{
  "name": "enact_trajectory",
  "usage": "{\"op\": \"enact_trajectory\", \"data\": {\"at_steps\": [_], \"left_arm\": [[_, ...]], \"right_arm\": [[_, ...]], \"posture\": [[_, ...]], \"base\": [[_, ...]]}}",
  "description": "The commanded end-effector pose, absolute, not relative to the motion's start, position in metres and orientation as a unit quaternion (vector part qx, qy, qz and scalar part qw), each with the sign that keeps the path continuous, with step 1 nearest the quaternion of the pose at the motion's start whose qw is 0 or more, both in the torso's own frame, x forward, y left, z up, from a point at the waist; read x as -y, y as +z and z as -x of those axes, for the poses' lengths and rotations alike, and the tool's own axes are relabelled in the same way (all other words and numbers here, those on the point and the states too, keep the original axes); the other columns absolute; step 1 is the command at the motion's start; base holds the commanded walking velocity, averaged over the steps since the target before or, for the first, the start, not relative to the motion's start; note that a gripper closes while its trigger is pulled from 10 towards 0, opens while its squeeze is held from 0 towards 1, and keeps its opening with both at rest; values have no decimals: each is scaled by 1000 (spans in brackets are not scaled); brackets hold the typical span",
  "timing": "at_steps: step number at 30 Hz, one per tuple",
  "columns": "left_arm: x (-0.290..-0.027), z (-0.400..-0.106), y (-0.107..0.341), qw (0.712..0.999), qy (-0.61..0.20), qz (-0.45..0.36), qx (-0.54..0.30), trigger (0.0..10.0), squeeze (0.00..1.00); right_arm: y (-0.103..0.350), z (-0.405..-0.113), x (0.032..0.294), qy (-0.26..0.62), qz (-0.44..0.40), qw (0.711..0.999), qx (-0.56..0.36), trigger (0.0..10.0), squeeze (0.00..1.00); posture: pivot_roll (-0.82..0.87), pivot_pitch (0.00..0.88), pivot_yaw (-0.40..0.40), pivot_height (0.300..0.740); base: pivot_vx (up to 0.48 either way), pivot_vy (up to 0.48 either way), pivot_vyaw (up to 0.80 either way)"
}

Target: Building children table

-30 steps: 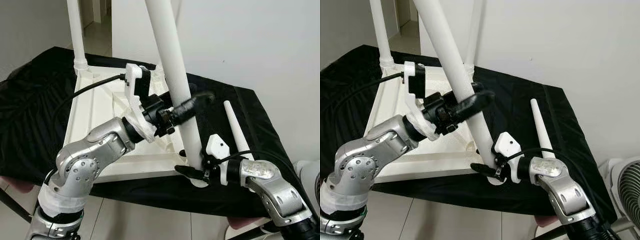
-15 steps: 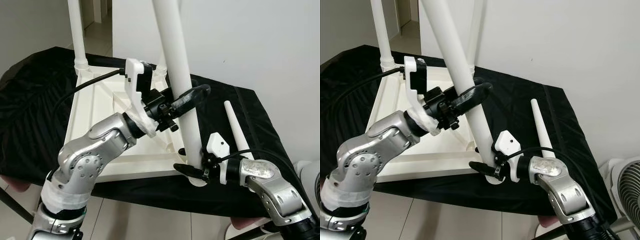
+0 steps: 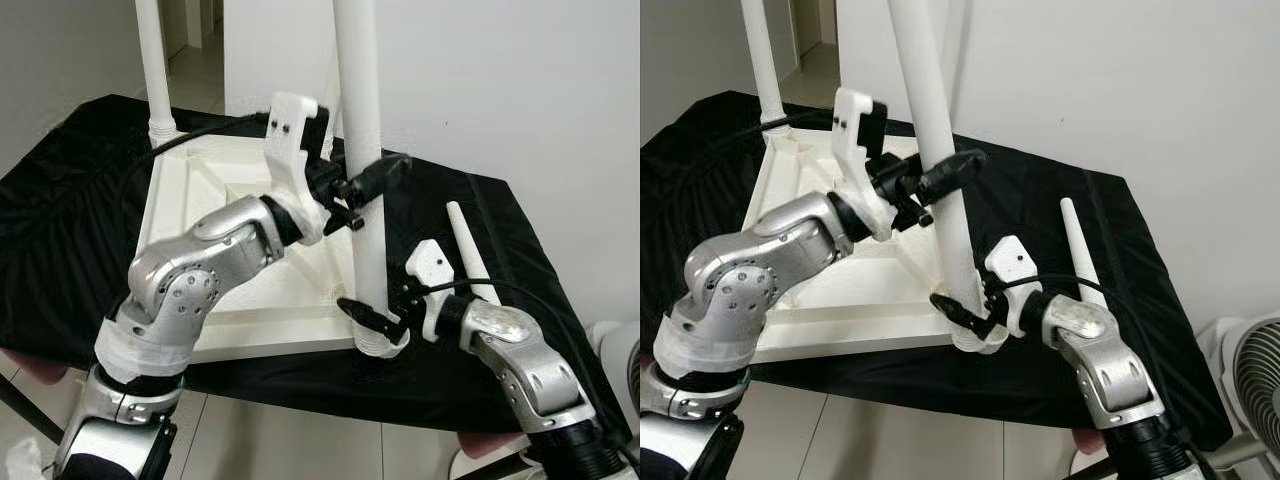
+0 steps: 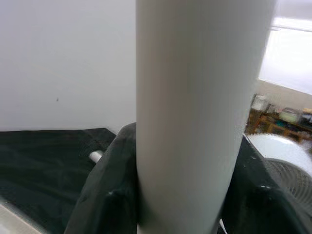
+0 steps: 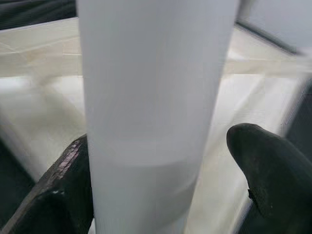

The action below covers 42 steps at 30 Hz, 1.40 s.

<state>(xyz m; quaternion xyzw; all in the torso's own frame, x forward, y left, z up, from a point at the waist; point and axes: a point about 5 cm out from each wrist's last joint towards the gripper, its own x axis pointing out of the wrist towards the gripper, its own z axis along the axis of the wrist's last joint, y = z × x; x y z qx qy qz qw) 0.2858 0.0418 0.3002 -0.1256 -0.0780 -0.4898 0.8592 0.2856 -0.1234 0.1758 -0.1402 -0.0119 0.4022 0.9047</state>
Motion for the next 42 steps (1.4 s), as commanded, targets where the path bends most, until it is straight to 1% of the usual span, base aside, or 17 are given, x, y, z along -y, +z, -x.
{"op": "enact_trajectory", "data": {"at_steps": [1,2,3,4,5,8,9,13,17,19,21,22,26,27,28,31,42], "left_arm": [[-34,-291,301,869,-475,116,70,10000,0],[-34,-291,301,869,-475,116,70,10000,0],[-31,-298,304,879,-456,125,70,10000,0],[-31,-298,304,879,-456,125,70,10000,0],[-28,-302,308,884,-443,132,71,10000,0],[-25,-306,312,887,-435,136,73,10000,0],[-23,-309,318,890,-427,140,75,10000,0],[-16,-311,334,889,-427,143,84,10000,0],[-9,-309,345,886,-432,138,97,10000,0],[-5,-309,353,886,-430,135,109,10000,0],[-5,-309,353,886,-430,135,109,10000,0],[-2,-310,358,889,-422,131,119,10000,0],[2,-312,361,893,-414,126,126,10000,0],[2,-313,362,896,-409,114,129,10000,0],[2,-313,362,896,-409,114,129,10000,0],[5,-314,364,898,-405,106,135,10000,0],[16,-312,370,894,-413,96,145,10000,0]], "right_arm": [[177,-295,128,351,155,923,25,10000,0],[177,-295,128,351,155,923,25,10000,0],[176,-299,122,329,148,932,30,10000,0],[176,-299,122,329,148,932,30,10000,0],[175,-303,117,310,137,940,30,10000,0],[174,-305,111,299,128,945,31,10000,0],[174,-310,105,281,117,952,29,10000,0],[178,-319,95,255,112,960,33,10000,0],[181,-327,93,222,106,968,37,10000,0],[183,-333,93,184,105,976,41,10000,0],[183,-333,93,184,105,976,41,10000,0],[185,-339,91,147,117,981,47,10000,0],[187,-343,85,125,121,983,57,10000,0],[188,-347,86,66,117,989,58,10000,0],[188,-347,86,66,117,989,58,10000,0],[191,-346,85,1,128,989,78,10000,0],[193,-342,83,-50,166,979,110,10000,0]], "posture": [[7,0,-131,740],[7,0,-131,740],[9,0,-132,740],[9,0,-132,740],[12,0,-135,740],[12,0,-135,740],[15,0,-138,740],[14,0,-137,740],[18,0,-138,740],[17,0,-136,740],[17,0,-136,740],[10,0,-130,740],[10,0,-130,740],[10,0,-130,740],[10,0,-130,740],[12,0,-128,740],[14,0,-133,740]], "base": [[0,0,0],[0,0,0],[0,0,0],[0,0,0],[0,0,0],[0,0,0],[0,0,0],[0,0,0],[0,0,0],[0,0,0],[0,0,0],[0,0,0],[0,0,0],[0,0,0],[0,0,0],[0,0,0],[0,0,0]]}}
